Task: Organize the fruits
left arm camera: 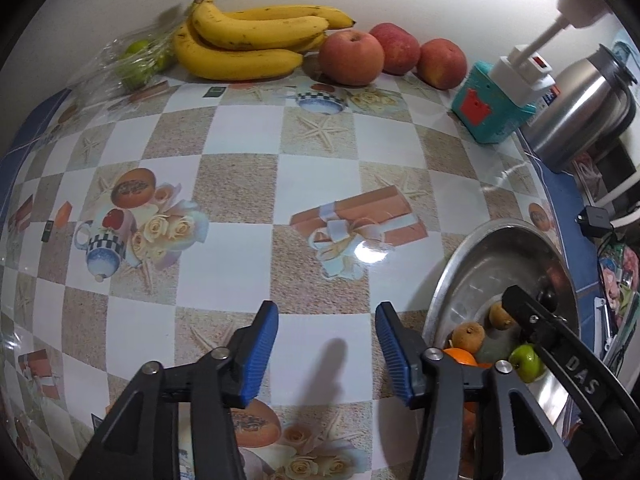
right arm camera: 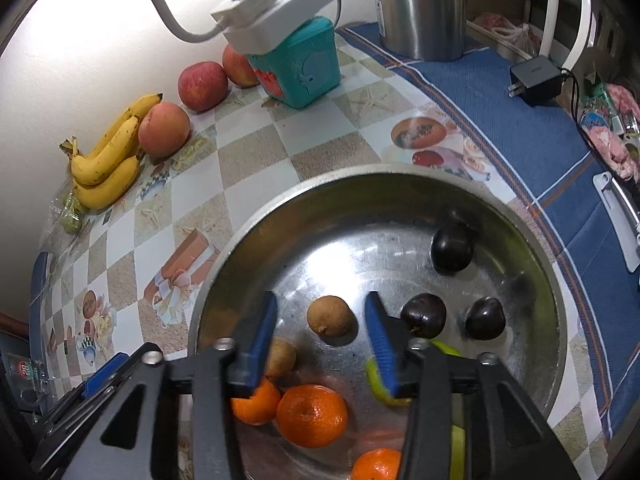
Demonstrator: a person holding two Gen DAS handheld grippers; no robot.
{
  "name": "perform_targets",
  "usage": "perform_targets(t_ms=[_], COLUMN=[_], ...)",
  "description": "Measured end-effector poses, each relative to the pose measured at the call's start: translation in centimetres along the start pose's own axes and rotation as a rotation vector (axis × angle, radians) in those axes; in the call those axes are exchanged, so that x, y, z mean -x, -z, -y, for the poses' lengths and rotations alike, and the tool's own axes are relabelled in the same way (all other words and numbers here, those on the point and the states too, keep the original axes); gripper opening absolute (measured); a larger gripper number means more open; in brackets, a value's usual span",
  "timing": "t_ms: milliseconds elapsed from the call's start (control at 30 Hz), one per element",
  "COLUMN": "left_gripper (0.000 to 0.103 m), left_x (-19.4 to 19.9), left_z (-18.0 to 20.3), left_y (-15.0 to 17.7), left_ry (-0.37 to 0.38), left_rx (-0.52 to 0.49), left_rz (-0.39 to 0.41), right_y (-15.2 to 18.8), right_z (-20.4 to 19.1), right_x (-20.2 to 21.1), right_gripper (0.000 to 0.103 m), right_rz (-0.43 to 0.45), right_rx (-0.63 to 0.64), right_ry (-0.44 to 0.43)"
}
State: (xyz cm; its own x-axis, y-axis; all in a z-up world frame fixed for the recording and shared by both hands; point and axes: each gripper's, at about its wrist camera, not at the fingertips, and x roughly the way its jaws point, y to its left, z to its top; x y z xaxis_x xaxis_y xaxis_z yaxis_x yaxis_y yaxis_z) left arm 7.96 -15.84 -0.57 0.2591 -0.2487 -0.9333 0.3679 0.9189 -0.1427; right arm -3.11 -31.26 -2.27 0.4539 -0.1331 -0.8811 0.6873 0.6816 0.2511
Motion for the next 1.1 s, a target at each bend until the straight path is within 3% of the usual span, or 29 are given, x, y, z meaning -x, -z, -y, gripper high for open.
perform_targets(t_ms=[100, 167, 233, 433, 500, 733, 800, 833, 1100], left_gripper=[0.06, 0.075, 0.083, 0.1, 0.102, 0.103, 0.103, 0.103, 0.103], left_x=[-0.1, -0.2, -0.3, -0.4, -0.5, -0.2, -0.1, 0.0, 0.5], left_z=[-0.5, -0.9, -1.2, -2.2, -2.6, -4.0, -4.4, -4.5, -4.6], left_y=[-0.1, -0.2, -0.2, -0.3, -0.4, -0.7, -0.8, -0.8, -0.9], left_ry=[-0.011, -0.025, -0.042, -0.08, -0.095, -0.155, -0.163, -0.17, -0.198], left_rx=[0.021, 0.038, 0.05, 0.082, 0.095, 0.136, 0.143, 0.145, 0.131], left_rz=[-0.001, -0.001, -0.002, -0.002, 0.003, 0.027, 0.041, 0.047, 0.079], right_y=[-0.1, -0.1, -0.1, 0.0, 0.0, 0.0, 0.1, 0.1, 0.2], right_z=[0.0, 0.0, 0.0, -0.2, -0.2, -0.3, -0.3, -0.3, -0.8], right_x=[0.1, 0.0, -0.1, -0.2, -0.3, -0.3, -0.3, -0.3, -0.2], right_gripper=[0.055, 0.062, 0.075, 0.078, 0.085, 0.087, 0.1, 0.101, 0.101], right_rz=[0.009, 0.012, 0.016, 0.02, 0.018, 0.028, 0.03, 0.032, 0.039], right_rx=[0.006, 0.009, 0.013, 0.028, 0.028, 0.033, 0.034, 0.033, 0.045], right_ry=[0.007, 0.008, 0.008, 0.009, 0.009, 0.01, 0.007, 0.004, 0.002])
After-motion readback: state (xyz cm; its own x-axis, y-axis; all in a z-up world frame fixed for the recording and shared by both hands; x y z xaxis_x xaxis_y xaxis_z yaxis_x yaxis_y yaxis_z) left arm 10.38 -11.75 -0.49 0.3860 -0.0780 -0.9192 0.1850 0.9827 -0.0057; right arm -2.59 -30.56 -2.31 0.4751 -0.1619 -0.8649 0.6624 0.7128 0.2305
